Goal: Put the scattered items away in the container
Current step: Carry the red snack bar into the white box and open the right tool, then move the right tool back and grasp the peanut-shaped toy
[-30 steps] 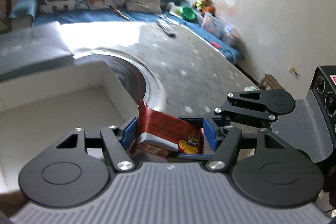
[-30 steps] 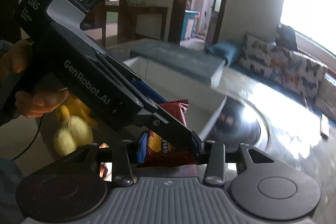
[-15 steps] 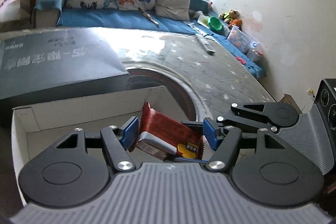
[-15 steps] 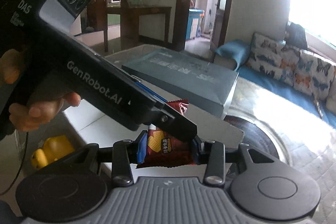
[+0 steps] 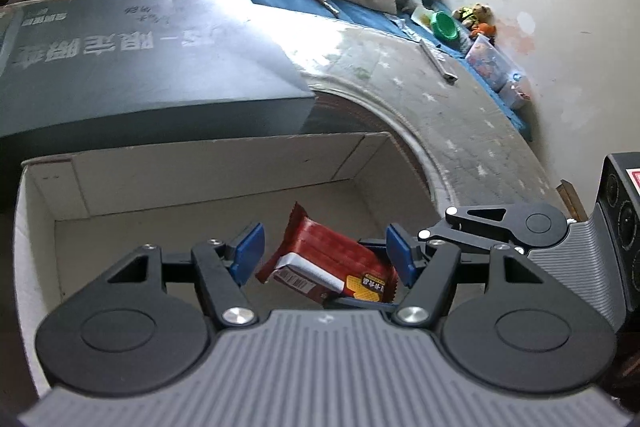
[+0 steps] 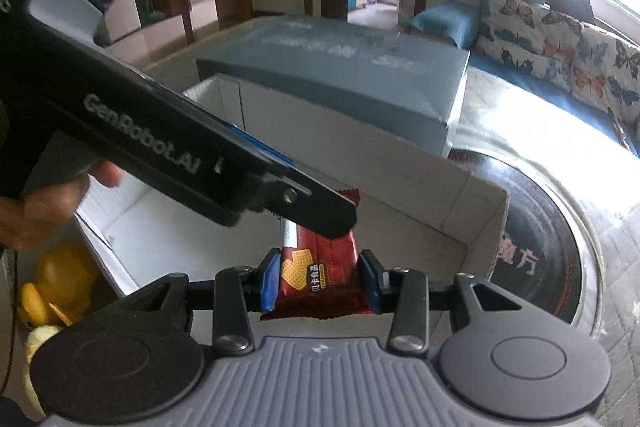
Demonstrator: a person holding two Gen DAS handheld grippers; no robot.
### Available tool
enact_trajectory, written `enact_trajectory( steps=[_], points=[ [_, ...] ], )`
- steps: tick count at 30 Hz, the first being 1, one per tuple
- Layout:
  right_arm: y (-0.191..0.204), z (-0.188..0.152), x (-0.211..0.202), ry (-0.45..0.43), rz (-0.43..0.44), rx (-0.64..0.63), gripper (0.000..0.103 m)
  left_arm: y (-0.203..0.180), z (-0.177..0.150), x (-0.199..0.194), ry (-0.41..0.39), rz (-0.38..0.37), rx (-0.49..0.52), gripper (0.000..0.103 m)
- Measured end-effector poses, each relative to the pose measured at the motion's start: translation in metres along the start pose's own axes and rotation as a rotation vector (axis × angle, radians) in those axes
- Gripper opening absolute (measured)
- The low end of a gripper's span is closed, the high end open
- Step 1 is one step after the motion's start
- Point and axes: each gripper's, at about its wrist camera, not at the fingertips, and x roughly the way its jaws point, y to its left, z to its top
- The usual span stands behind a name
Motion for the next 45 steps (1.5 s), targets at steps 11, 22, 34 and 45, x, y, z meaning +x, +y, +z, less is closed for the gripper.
enact_trajectory(
  steps=[11, 22, 34, 45],
  points=[
    [0.005, -0.004, 0.02, 0.069, -0.006, -0.008, 0.041, 0.007, -0.01, -0.01, -0.016, 0.026, -0.016, 0.067],
    [0.009, -0.004, 0.012, 0.055, -0.011, 0.002, 0.044, 0.0, -0.015, -0.026, -0.051, 0.049, -0.013, 0.067],
    [0.01, -0.02, -0.058, -0.079, -0.033, -0.008, 0.057, -0.029, -0.035, -0.061, -0.111, 0.042, 0.046, 0.067],
    [0.016, -0.097, -0.14, -0.085, -0.037, 0.007, 0.06, -0.074, -0.081, -0.089, -0.122, -0.059, 0.133, 0.067]
  ],
)
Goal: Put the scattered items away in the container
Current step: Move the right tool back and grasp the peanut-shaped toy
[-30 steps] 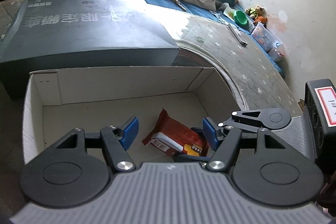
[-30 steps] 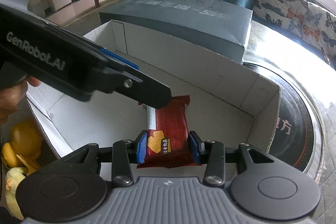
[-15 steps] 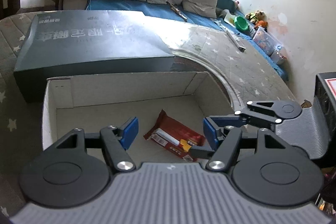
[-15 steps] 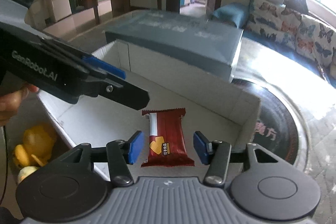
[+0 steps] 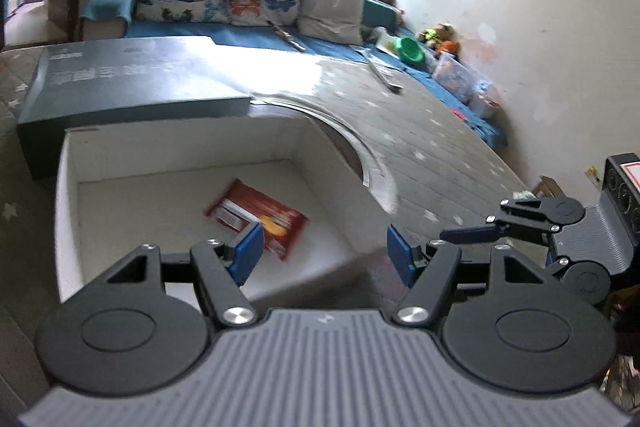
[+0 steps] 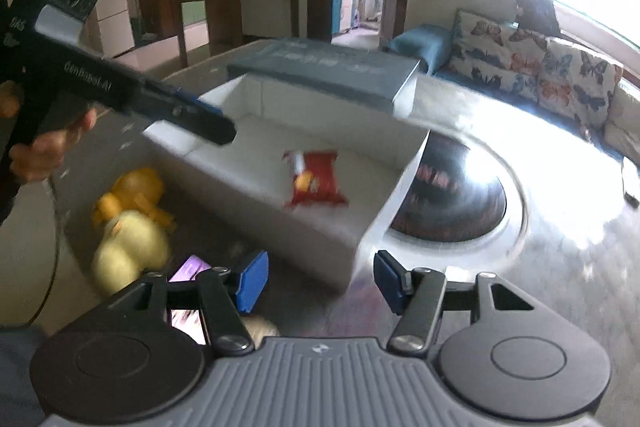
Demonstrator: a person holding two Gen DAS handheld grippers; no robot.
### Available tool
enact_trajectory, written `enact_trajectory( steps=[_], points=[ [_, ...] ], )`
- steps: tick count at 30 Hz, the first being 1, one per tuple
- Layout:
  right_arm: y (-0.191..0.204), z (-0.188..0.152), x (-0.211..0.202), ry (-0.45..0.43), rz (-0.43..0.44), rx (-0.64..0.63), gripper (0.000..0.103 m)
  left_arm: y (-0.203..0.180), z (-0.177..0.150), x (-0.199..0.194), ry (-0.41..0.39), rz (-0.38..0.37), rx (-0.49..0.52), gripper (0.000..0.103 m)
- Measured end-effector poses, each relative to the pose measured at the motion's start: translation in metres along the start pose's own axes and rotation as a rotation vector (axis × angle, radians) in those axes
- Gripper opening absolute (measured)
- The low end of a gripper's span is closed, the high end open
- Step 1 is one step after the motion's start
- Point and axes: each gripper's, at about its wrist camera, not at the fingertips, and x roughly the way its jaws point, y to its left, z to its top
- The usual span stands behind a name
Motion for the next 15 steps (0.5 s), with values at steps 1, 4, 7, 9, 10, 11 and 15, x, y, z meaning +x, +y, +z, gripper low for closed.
enact_trajectory(
  steps=[1, 4, 7, 9, 10, 11, 15],
  points=[
    [0.002, -0.007, -0.005, 0.01, 0.012, 0.001, 0.06, -0.006, -0.003, 0.0, 0.008, -0.01, 0.01, 0.067],
    [0.016, -0.024, -0.012, 0.037, 0.039, -0.014, 0.06, -0.024, -0.014, 0.006, 0.04, -0.036, 0.051, 0.067],
    [0.029, -0.037, -0.01, 0.056, 0.057, -0.026, 0.06, -0.039, -0.022, 0.019, 0.081, -0.068, 0.069, 0.067],
    [0.034, -0.043, -0.004, 0.073, 0.064, -0.027, 0.06, -0.046, -0.025, 0.029, 0.105, -0.084, 0.079, 0.067],
    [0.035, -0.046, -0.001, 0.08, 0.064, -0.025, 0.059, -0.049, -0.028, 0.034, 0.118, -0.089, 0.083, 0.067],
    [0.036, -0.047, 0.002, 0.086, 0.066, -0.024, 0.059, -0.052, -0.029, 0.039, 0.131, -0.093, 0.087, 0.067],
    [0.038, -0.052, 0.012, 0.108, 0.06, -0.021, 0.056, -0.054, -0.035, 0.055, 0.178, -0.109, 0.094, 0.067]
  ],
)
